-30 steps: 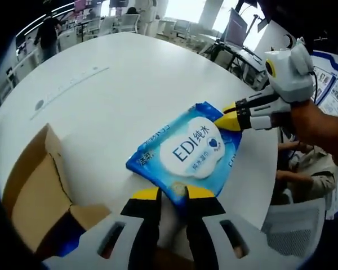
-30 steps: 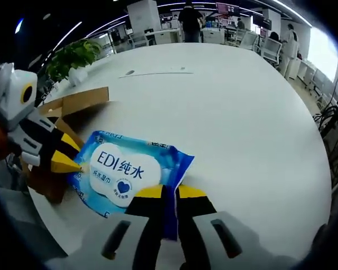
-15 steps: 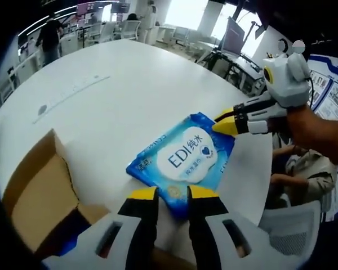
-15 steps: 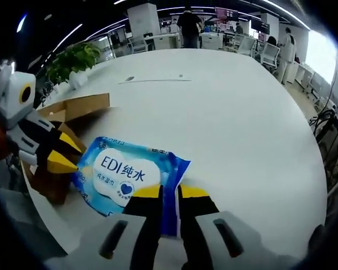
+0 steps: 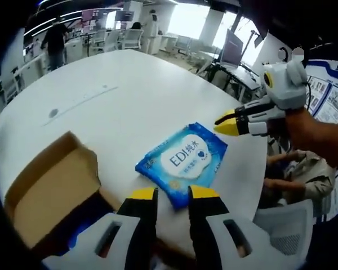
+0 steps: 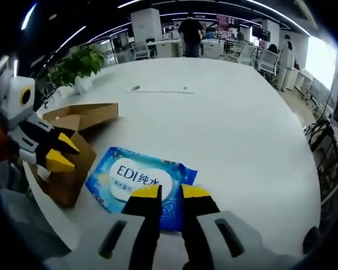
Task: Operate the shoe box by opening the lid, removing the specified soft item, and placing it in the target area until the item is outside and the box remains undamaged.
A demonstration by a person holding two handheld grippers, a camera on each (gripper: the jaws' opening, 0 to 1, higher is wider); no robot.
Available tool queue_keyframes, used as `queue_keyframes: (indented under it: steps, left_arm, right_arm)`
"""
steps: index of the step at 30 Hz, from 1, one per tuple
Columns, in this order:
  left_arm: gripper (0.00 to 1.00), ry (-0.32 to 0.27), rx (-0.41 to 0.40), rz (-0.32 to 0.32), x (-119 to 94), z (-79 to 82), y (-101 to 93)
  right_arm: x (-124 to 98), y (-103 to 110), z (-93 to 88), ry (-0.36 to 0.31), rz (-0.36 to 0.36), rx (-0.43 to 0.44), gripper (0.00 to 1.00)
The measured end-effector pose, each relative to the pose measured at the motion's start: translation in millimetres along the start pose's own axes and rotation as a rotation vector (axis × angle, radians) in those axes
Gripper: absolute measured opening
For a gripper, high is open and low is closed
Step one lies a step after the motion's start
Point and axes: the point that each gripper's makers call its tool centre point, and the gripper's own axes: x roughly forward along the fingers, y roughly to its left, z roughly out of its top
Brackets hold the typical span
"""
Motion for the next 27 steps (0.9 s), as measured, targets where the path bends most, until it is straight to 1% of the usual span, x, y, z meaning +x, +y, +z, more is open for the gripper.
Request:
queue_keyframes:
  steps: [5, 6, 8, 12, 19, 24, 26, 27]
  left_arm:
    - [0.19, -0.024, -0.017, 0.018, -20, -4.3, 6.3]
    - [0.19, -0.026, -0.035, 0.017, -24, -6.6, 7.5]
    - [0.19, -0.029, -0.029, 0.030, -32, -10.7, 10.4]
    - [0.19, -0.040, -0.041, 0.048, -47, -16.7, 17.5]
    - [0.19, -0.065, -0.068, 0.087, -75, -29.8, 33.5]
    - [0.19, -0.071, -0.095, 0.117, -93, -44.1, 49.3]
    - [0.19, -0.072, -0.115, 0.123, -99, -49.2, 53.9]
    - [0.19, -0.072, -0.113, 0.126, -101, -51.0, 55.2]
  right_arm:
    - [-6, 21, 7.9, -0.016, 0.014, -0.022, 0.11]
    - [-7, 24, 9.2, -0.019, 0.016, -0.027, 0.11]
    - [-9, 36, 11.7, -0.022, 0.027, -0.032, 0.11]
    - [-9, 55, 15.6, -0.027, 0.045, -0.052, 0.11]
    - [-12, 97, 24.7, -0.034, 0.084, -0.089, 0.11]
    - [-12, 118, 29.6, -0.038, 0.103, -0.109, 0.11]
    - [-11, 127, 30.5, -0.035, 0.110, -0.119, 0.11]
    - [-11, 132, 31.2, -0.035, 0.114, -0.126, 0.11]
